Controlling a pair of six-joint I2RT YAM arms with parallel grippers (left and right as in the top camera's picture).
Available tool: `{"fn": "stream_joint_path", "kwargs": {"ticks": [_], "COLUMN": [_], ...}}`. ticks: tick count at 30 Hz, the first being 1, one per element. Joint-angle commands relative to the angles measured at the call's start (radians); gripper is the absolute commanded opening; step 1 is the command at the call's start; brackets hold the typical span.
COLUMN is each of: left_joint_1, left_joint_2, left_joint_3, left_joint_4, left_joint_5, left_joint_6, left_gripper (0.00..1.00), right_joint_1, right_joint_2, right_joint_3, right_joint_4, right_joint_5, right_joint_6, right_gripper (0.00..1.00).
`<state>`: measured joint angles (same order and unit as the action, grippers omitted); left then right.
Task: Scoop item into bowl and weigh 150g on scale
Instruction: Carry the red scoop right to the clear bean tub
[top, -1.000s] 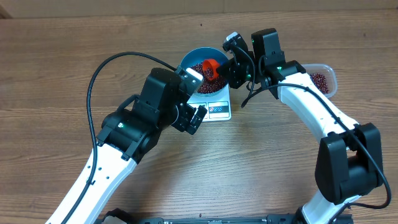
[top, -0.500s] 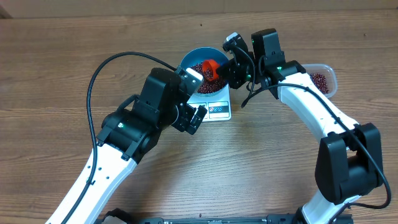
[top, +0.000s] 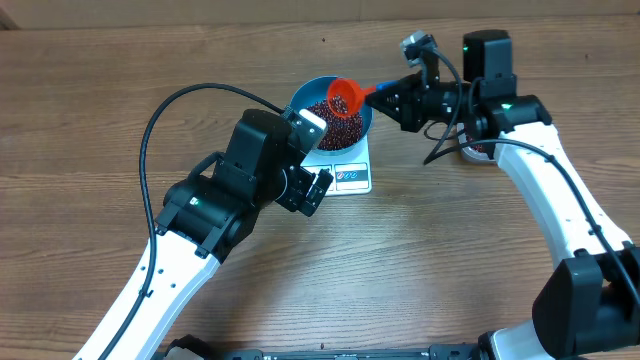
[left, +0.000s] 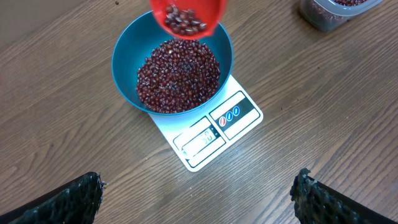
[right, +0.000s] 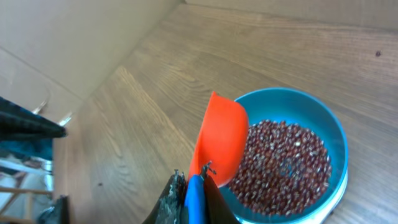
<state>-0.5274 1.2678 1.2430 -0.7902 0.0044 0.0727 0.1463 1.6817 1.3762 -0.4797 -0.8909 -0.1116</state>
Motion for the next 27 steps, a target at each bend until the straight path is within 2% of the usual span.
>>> {"fn": "stream_joint_path", "kwargs": {"ticks": [1,11,16,23,27], "left_joint_1": [0.003,0.003,0.003,0.003,0.003], "left_joint_2": [0.004,0.004,0.004,0.004,0.004], "left_joint_3": [-0.004,-0.004,-0.004,-0.004,-0.004], "left_joint_4": [0.001,0.001,0.001,0.001,0.001], "left_joint_5": [0.007,0.007,0.007,0.007,0.007], "left_joint_6": [-0.017,-0.017,-0.017,-0.017,-0.017], "left_gripper": [0.99,1.0,0.99,1.0,1.0], "right_joint_1": [-0.066,-0.403,-0.532,-0.602,-0.576], "right_joint_2": [-0.042,-0.061,-0.061,-0.061,-0.069], "right_joint_3": [0.013,0.013,0.013,0.013,0.013], "right_joint_4": [-0.021,-0.142,-0.243,-0.351,-0.377], "right_joint_5": [-0.046,-0.046,0.093,0.209,0.465], "right_joint_6": [0.015,0.013,-0.109,-0.254,-0.287], "right_gripper": [0.04,0.04,0.04,0.04,0.04]}}
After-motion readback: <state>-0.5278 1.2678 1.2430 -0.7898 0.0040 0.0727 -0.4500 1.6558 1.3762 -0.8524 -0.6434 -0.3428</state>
